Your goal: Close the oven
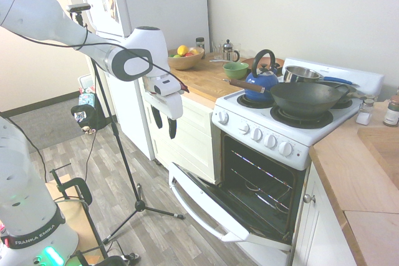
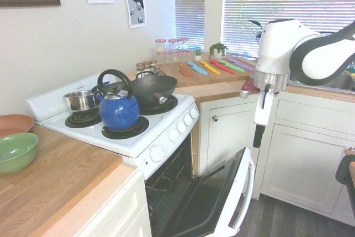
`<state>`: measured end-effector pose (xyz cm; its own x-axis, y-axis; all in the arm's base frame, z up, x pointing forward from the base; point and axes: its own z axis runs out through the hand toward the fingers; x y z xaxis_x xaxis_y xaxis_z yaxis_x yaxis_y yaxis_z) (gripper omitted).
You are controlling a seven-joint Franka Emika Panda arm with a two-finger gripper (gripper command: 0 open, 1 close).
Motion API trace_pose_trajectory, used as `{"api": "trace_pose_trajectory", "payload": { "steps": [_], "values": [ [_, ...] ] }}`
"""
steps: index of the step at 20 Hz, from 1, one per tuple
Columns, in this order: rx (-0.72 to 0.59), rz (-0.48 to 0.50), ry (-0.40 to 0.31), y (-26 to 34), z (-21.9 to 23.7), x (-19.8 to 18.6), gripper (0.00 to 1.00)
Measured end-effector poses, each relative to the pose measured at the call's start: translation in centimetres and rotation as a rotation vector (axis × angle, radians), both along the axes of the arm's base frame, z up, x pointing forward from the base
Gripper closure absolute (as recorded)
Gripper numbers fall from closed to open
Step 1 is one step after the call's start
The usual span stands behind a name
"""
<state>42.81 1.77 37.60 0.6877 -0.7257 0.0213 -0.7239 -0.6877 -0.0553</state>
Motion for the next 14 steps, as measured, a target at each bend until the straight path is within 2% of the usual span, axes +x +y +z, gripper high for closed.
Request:
{"api": "trace_pose_trajectory", "payload": {
  "steps": [3,6,10,14],
  "values": [
    [-0.001,-0.003,0.008,-0.1,-0.3,0.0,0.0],
    [-0.012,-0.025,0.069,-1.2,-2.3,0.0,0.0],
    [-0.015,-0.047,0.182,-2.5,-8.3,-0.4,0.0],
    [0.017,-0.038,0.225,-2.7,-14.9,-1.1,0.0]
  ]
}}
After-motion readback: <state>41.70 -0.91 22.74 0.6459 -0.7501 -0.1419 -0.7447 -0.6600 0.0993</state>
